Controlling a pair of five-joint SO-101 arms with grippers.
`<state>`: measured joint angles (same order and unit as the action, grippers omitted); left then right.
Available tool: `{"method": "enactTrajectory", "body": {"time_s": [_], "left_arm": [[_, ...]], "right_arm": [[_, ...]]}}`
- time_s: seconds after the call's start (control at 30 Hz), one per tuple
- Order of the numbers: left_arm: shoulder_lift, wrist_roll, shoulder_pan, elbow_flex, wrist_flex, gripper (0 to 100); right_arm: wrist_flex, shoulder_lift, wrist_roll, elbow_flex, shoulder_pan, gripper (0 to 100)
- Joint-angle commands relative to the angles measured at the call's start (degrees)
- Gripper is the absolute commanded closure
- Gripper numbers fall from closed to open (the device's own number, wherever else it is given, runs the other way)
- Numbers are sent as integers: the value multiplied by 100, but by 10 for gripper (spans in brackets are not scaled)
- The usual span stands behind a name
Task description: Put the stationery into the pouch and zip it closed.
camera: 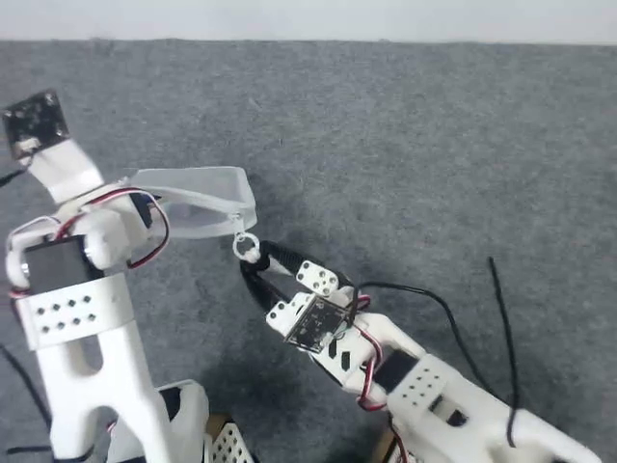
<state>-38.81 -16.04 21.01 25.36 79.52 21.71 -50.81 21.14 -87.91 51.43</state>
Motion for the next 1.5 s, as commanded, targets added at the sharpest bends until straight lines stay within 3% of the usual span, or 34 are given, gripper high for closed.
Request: {"method": "enactTrajectory", "body": {"time_s": [0.0, 0.23, 0.33, 0.53, 0.87, 1.13, 1.47], "left_arm": [[-158, -70, -70, -251, -273, 977], [-158, -97, -105, -400, -255, 788], [-158, -79, -563, -435, -264, 722], [-158, 281, -1679, -558, -264, 717], [-149, 1451, -2453, -1262, -273, 717], [-149, 2303, -3508, -1244, -281, 717], [-352, 2593, -3666, -1253, -185, 713]], "right_arm": [[-919, -936, 35, 70, 171, 993], [-2185, -2044, 35, 26, 163, 993], [-2668, -2352, 44, 18, 163, 993], [-3618, -2809, 53, 18, 163, 993], [-4848, -3881, 79, 9, 154, 993], [-5262, -4646, 88, -229, 136, 993], [-5200, -5332, 79, -492, -110, 993]]}}
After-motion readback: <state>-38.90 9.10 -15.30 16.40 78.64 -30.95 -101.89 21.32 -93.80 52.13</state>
